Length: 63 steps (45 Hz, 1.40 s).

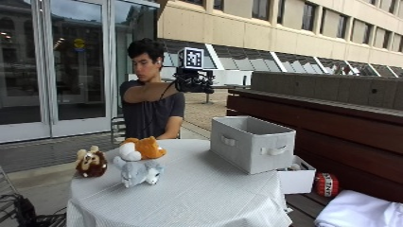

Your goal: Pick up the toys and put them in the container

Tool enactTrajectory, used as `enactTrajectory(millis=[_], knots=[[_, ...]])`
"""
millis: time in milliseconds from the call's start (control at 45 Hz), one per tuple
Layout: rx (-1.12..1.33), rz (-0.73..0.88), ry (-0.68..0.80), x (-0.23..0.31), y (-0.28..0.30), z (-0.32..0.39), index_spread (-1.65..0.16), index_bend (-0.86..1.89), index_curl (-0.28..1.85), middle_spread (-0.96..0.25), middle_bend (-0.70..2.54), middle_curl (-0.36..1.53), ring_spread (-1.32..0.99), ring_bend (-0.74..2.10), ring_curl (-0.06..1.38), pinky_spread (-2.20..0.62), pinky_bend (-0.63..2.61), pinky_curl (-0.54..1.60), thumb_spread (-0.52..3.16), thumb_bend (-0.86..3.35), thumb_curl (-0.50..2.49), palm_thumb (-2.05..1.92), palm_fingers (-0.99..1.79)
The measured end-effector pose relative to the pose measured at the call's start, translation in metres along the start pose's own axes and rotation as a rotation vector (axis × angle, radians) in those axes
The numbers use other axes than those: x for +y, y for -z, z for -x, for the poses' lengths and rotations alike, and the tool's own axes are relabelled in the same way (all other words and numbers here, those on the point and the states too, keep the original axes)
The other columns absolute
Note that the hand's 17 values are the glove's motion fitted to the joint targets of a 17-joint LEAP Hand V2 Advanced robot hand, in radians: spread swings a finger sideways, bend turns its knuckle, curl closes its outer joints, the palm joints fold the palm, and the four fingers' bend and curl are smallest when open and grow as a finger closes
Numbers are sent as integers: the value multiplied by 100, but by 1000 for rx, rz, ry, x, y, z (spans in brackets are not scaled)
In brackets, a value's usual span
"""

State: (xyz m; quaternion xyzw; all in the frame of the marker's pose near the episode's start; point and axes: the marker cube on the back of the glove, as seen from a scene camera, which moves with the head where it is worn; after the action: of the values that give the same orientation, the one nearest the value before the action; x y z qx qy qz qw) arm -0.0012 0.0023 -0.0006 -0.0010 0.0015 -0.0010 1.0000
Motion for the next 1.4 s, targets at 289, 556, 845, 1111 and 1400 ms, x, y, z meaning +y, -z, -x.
enactTrajectory(millis=[289,556,845,1111,1400], knots=[[13,25,60,2,5,-7,-23,18,14,-7,22,15,-22,19,7,-9,45,19,112,-3,2,-6,3],[16,3,94,31,18,-33,-29,15,17,-8,20,20,-23,32,14,-5,62,27,122,-6,6,-8,7],[31,10,86,66,5,-96,-31,14,20,-7,19,25,-21,31,17,-3,74,32,119,-7,9,-10,-3],[23,-4,84,83,-24,-140,-31,14,22,-7,19,29,-20,32,20,-1,78,34,114,-8,10,-11,-4],[8,38,29,108,-94,-182,-31,14,23,-7,19,32,-19,32,23,2,80,35,104,-9,12,-13,-6]])
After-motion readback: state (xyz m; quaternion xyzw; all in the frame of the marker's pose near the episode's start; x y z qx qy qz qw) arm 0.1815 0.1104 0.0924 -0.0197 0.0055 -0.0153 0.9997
